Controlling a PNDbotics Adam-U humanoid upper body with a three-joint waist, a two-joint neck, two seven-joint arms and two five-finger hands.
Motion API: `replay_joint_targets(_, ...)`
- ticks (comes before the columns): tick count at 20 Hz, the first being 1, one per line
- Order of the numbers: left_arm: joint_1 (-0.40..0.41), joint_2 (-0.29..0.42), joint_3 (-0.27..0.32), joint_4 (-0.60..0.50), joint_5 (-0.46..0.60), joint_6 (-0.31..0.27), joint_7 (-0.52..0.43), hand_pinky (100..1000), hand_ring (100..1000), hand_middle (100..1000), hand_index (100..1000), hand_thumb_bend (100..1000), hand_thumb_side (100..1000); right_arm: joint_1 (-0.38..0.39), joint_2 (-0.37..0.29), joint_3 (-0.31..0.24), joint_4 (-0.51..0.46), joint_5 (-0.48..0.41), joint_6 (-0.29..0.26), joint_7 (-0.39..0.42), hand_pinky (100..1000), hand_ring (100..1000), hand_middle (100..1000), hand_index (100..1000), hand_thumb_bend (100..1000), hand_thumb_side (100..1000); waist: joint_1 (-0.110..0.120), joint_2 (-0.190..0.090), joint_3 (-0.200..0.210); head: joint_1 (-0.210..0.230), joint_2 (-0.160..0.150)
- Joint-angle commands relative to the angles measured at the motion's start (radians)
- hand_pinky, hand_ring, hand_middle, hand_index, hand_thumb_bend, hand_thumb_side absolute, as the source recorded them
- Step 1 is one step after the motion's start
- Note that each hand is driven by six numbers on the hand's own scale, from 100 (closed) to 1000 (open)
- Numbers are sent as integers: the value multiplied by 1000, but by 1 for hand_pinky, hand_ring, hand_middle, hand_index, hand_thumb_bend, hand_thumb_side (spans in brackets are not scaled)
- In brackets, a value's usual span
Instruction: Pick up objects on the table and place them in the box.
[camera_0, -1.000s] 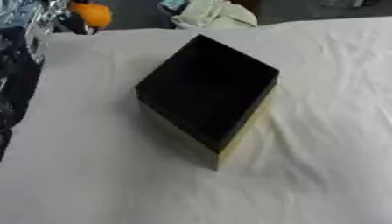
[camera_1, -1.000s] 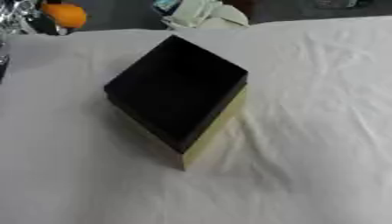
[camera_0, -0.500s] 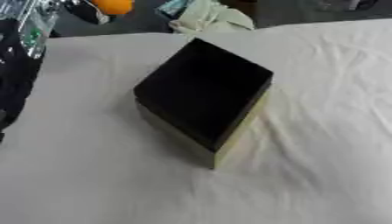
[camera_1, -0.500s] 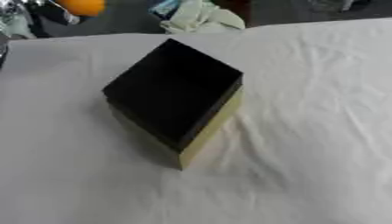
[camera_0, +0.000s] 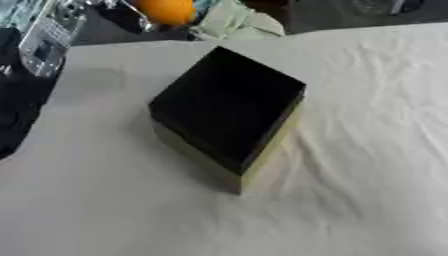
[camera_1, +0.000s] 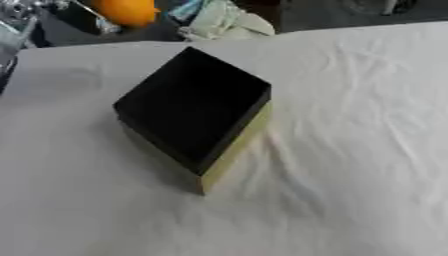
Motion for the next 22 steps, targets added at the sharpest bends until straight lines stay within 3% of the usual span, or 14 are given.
replay_joint_targets(1, -9, -21, -18, -27, -3, 0, -9, 100, 311, 451, 418, 582, 100, -15, -12, -4, -15, -8, -5, 1, 773, 749, 697, 854, 277, 1000, -5, -23, -2, -2, 6)
replay_joint_targets(9, 12, -110, -83, 24, -119, -56, -8, 108, 350, 475, 437, 569, 100, -16, -7, -2, -15, -9, -5, 2, 773, 750, 696, 854, 279, 1000, -9, -16, 0, 6, 29)
replay_joint_targets(17, 49, -162, -90, 73, -166, -84, -12, 115, 354, 483, 441, 552, 100, -14, 0, -2, -15, -9, -4, 0, 773, 750, 696, 853, 279, 1000, -15, -8, -1, 4, 30)
replay_joint_targets(22, 52, -176, -100, 75, -195, -110, -21, 170, 399, 522, 491, 566, 100, -13, 3, -3, -15, -9, -3, -1, 774, 750, 695, 853, 279, 1000, -15, -7, -3, 4, 26)
